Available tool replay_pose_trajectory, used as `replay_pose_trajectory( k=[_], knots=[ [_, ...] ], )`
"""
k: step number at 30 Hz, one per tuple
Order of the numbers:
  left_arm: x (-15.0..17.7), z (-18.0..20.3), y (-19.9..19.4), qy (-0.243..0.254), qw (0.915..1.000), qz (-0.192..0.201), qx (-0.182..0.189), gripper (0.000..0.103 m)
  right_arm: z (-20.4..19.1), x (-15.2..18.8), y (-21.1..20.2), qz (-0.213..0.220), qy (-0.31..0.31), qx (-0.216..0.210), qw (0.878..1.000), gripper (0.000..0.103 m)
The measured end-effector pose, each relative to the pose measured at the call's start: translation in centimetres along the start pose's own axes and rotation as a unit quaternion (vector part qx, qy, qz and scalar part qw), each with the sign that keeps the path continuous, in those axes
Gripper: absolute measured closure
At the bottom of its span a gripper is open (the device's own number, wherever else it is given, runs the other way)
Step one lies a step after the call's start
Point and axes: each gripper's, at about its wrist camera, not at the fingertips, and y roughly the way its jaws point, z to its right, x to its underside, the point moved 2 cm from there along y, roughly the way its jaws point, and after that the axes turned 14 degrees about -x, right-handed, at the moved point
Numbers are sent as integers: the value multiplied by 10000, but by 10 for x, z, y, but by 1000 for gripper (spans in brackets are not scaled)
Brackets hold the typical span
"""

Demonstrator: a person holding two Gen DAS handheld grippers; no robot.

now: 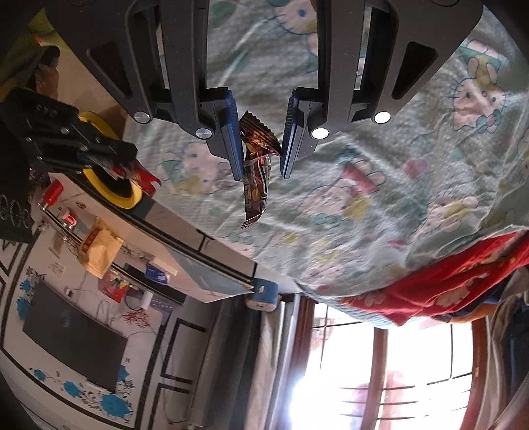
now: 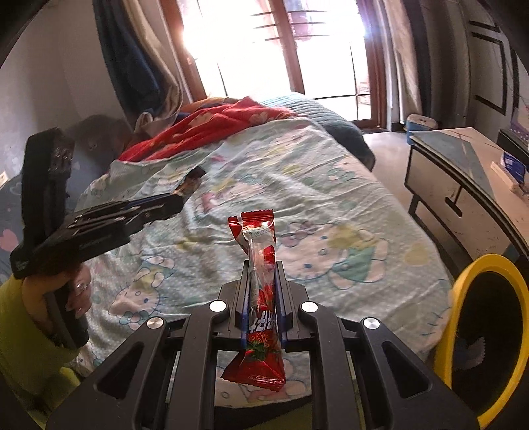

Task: Collect trash
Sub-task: 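Carry the chocolate wrapper and red candy wrapper over the yellow bin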

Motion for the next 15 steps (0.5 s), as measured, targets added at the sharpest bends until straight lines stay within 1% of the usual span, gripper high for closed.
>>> replay_pose_trajectory(
  k=[8,15],
  knots=[
    [-2,36,-3,311,9992,62,244,86,30,0,-30,240,254,262,9990,91],
    [1,70,0,539,9974,30,481,86,57,4,-56,459,545,492,9962,91]
  ],
)
